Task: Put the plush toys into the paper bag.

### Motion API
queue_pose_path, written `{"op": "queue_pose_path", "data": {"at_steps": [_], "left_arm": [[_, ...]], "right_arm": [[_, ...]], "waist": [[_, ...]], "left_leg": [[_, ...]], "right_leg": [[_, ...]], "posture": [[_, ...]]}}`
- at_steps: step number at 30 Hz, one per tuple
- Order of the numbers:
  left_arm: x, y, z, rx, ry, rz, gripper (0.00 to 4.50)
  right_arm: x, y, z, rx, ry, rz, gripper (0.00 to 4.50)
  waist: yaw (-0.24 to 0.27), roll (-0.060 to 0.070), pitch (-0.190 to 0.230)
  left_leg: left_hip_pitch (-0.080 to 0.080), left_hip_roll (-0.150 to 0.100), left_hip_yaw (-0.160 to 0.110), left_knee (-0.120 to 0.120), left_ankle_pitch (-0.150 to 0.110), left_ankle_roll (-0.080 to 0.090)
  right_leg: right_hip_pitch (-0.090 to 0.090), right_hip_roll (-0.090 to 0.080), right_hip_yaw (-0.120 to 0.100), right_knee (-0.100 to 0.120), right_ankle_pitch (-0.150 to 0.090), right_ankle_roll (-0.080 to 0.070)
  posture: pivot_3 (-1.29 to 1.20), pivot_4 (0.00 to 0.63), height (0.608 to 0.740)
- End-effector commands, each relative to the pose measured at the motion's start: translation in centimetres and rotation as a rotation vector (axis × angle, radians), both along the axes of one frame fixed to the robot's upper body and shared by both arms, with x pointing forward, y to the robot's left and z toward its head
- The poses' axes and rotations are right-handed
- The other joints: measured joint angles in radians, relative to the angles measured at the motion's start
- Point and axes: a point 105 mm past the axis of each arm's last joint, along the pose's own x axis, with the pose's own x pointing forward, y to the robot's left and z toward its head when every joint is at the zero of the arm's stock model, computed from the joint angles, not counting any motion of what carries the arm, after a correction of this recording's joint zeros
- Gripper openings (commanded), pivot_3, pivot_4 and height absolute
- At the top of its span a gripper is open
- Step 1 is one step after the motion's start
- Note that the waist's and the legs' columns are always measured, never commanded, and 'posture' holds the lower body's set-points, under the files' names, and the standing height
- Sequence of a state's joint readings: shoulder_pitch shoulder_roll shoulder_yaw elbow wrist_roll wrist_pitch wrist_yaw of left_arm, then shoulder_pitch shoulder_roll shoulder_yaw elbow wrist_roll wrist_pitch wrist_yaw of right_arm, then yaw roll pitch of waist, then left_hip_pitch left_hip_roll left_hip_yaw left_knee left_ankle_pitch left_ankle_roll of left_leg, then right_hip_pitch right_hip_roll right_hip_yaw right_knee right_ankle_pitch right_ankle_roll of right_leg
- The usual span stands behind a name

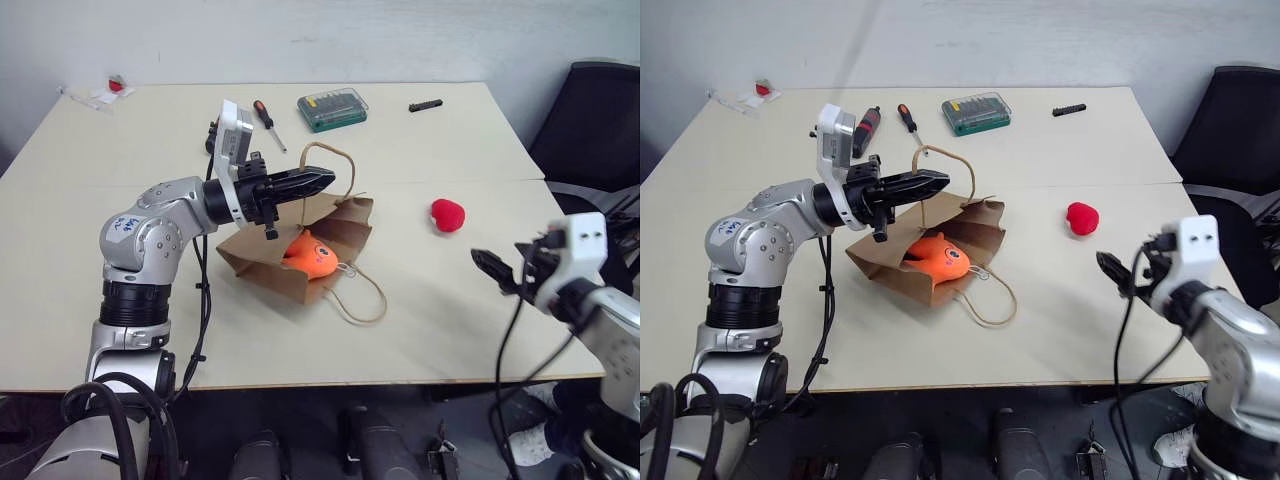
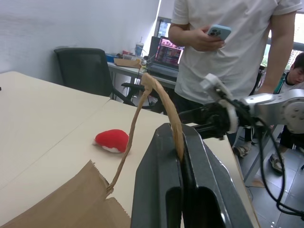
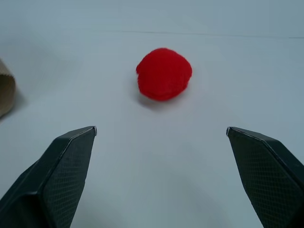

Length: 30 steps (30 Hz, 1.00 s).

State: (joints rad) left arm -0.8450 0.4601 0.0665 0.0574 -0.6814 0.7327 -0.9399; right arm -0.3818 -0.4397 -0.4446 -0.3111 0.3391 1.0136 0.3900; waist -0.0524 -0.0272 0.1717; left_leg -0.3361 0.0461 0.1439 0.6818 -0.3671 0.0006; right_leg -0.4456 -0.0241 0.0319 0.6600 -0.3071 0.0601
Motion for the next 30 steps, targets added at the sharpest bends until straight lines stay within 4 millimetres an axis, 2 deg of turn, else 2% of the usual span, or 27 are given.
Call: {"op": "queue_pose_path", "data": {"at_steps": [1, 4, 9, 15, 17, 19, 21, 22, 25, 27, 30], "left_arm": [[-0.3, -0.1, 1.2, -0.016, -0.055, -0.007, 0.00], [-0.4, -0.2, 1.2, -0.016, -0.058, -0.010, 0.00], [-0.6, -0.1, 1.2, -0.011, -0.060, -0.010, 0.00], [-0.7, 0.1, 1.1, -0.004, -0.063, 0.000, 0.00], [-0.7, 0.3, 1.1, -0.001, -0.062, 0.004, 0.00], [-0.8, 0.4, 1.0, 0.003, -0.061, 0.008, 0.00], [-0.8, 0.4, 0.9, 0.005, -0.060, 0.009, 0.00], [-0.8, 0.4, 0.9, 0.005, -0.060, 0.008, 0.00], [-0.9, 0.2, 0.9, 0.006, -0.061, 0.002, 0.00], [-1.0, 0.0, 0.9, 0.007, -0.061, -0.005, 0.00], [-1.2, -0.5, 0.8, 0.012, -0.063, -0.026, 0.00]], "right_arm": [[3.9, 0.3, -0.3, -0.022, -0.030, -0.084, 4.48], [7.2, 1.0, -0.7, -0.041, -0.032, -0.136, 4.48], [9.8, 2.2, -1.8, -0.058, -0.014, -0.159, 4.48], [10.8, 2.4, -1.9, -0.065, -0.054, -0.172, 2.60], [10.7, 2.6, -1.6, -0.071, -0.079, -0.150, 1.83], [10.0, 3.1, -0.5, -0.098, -0.141, -0.080, 1.22], [8.5, 4.9, 0.8, -0.088, -0.191, 0.056, 0.75], [7.1, 6.7, 1.4, -0.069, -0.207, 0.178, 0.59], [1.7, 12.5, 2.1, -0.023, -0.184, 0.563, 0.49], [-0.7, 14.9, 2.2, -0.016, -0.152, 0.713, 0.49], [-2.0, 17.9, 2.3, -0.028, -0.118, 0.825, 0.49]], "waist": [[-0.004, 0.001, 0.000], [-0.008, 0.003, 0.002], [-0.009, 0.008, 0.005], [-0.016, 0.009, 0.006], [-0.022, 0.009, 0.006], [-0.027, 0.010, 0.006], [-0.029, 0.010, 0.006], [-0.029, 0.010, 0.006], [-0.031, 0.011, 0.007], [-0.033, 0.011, 0.007], [-0.031, 0.011, 0.007]], "left_leg": [[0.000, 0.000, 0.001, 0.000, 0.000, 0.000], [0.000, 0.000, 0.001, -0.001, 0.000, 0.000], [-0.001, 0.001, 0.001, -0.001, 0.000, 0.000], [-0.001, 0.001, 0.001, 0.000, 0.000, 0.000], [-0.001, 0.001, 0.001, 0.000, 0.000, 0.000], [-0.001, 0.001, 0.001, 0.000, 0.000, 0.000], [-0.001, 0.001, 0.001, -0.001, 0.000, 0.000], [-0.001, 0.001, 0.001, -0.001, 0.000, -0.001], [-0.001, 0.002, 0.000, -0.001, 0.000, -0.001], [-0.001, 0.002, 0.000, -0.001, 0.000, -0.001], [0.000, 0.002, 0.000, 0.000, 0.000, -0.002]], "right_leg": [[0.000, 0.000, 0.000, 0.000, 0.000, 0.000], [-0.001, 0.000, 0.000, -0.001, 0.000, 0.000], [-0.001, 0.000, 0.000, -0.001, 0.000, 0.000], [-0.001, 0.000, 0.000, 0.000, 0.000, 0.000], [-0.001, 0.000, 0.000, 0.000, 0.000, 0.000], [-0.001, 0.000, 0.000, 0.000, 0.000, 0.000], [-0.001, 0.000, 0.000, 0.000, 0.000, 0.000], [-0.001, 0.000, 0.000, 0.000, 0.000, 0.000], [-0.002, 0.000, -0.001, 0.000, 0.000, 0.000], [-0.001, 0.000, 0.000, 0.000, 0.000, 0.000], [-0.001, 0.001, 0.000, 0.002, 0.000, 0.000]], "posture": [[0.00, 0.150, 0.740], [0.00, 0.150, 0.740], [0.00, 0.150, 0.740], [0.00, 0.150, 0.740], [0.00, 0.150, 0.740], [0.00, 0.150, 0.740], [0.00, 0.150, 0.740], [0.00, 0.150, 0.740], [0.00, 0.150, 0.740], [0.00, 0.150, 0.740], [0.00, 0.150, 0.740]]}}
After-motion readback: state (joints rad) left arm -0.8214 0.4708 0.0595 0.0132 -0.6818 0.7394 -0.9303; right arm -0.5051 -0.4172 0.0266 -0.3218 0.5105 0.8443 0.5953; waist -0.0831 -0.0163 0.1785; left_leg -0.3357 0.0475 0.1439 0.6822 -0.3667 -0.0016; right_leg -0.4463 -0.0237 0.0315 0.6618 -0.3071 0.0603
